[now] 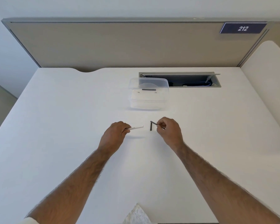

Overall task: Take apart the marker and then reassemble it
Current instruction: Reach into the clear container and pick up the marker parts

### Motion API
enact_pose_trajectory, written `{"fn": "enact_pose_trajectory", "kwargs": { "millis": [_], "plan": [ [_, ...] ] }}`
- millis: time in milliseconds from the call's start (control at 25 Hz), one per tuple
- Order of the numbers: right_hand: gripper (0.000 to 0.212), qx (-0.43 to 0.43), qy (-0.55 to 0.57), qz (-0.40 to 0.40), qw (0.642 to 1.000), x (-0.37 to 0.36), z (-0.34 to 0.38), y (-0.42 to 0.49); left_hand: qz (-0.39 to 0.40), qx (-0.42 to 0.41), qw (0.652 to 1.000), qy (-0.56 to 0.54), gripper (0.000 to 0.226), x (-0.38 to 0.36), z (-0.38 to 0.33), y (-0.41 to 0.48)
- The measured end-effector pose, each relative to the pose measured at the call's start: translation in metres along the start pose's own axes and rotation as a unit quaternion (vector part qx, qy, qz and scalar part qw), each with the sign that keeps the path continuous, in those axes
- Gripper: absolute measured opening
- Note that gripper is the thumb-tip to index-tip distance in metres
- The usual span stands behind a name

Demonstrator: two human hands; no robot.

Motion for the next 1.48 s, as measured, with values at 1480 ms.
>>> {"fn": "enact_pose_trajectory", "kwargs": {
  "millis": [1480],
  "plan": [
    [0.02, 0.116, -0.049, 0.04, 0.991, -0.006, 0.034, 0.003, -0.014, -0.003, 1.0, -0.009, 0.012, 0.002, -0.006, 0.01]
  ]
}}
Point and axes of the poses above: each hand's wrist, its own y-axis towards the middle knuckle, its own x-axis out of the back of the hand, z = x × y, the point moved 2 cm from there along y, towards the middle knuckle
